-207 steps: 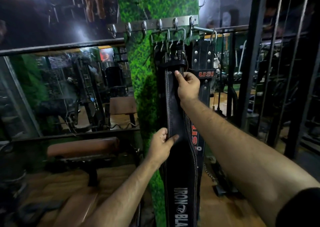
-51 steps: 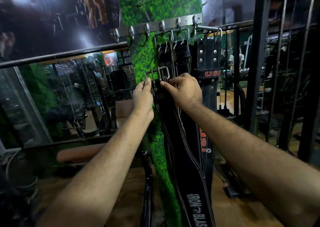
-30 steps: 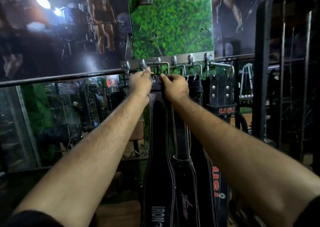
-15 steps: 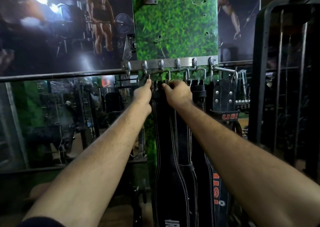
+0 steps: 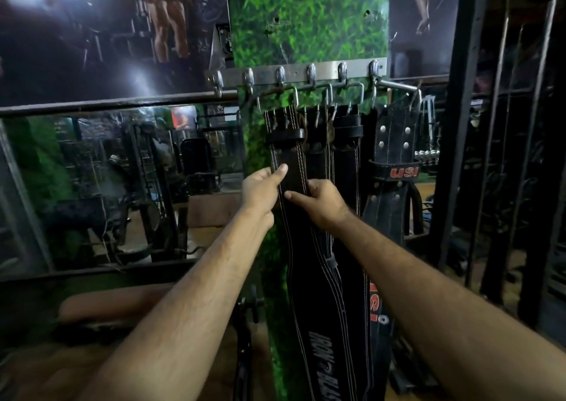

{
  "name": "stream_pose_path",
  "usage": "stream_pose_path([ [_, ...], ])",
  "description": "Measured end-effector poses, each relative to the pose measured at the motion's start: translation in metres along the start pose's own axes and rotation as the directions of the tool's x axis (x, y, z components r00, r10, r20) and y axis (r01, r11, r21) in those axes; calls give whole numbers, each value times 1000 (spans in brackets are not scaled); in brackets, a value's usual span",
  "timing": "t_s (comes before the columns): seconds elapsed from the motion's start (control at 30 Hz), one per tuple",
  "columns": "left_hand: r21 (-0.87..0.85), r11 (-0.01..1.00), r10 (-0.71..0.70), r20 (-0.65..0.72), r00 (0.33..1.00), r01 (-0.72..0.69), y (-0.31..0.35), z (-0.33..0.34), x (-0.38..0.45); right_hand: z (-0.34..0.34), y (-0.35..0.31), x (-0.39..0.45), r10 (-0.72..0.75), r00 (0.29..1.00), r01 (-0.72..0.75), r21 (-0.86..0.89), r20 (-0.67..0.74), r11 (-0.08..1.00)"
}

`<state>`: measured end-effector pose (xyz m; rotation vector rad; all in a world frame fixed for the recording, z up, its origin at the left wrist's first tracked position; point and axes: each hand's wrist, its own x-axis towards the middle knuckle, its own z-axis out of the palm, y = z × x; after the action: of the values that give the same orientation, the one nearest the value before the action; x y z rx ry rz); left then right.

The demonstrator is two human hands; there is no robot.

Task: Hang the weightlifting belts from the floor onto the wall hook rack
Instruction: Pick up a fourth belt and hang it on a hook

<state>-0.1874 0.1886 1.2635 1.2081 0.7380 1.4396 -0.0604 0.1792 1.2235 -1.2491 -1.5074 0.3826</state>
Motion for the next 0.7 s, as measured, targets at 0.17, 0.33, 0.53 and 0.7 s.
stream_pose_path([
  [0.17,0,999,-35,63,997,35,-50,-19,-1,6,43,-31,79,990,-70,-84,114,994],
  [0.33,129,991,10,67,998,-19,-94,-40,-12,20,74,-52,151,976,-137,-98,155,986],
  [0.53,186,981,56,-6,998,-54,-126,-58,-27,38,93,-63,176,975,-139,-252,132,958],
  [0.7,303,953,-12,18,1000,6,-155,-79,-37,47,124,-80,228,955,-180,-242,190,953],
])
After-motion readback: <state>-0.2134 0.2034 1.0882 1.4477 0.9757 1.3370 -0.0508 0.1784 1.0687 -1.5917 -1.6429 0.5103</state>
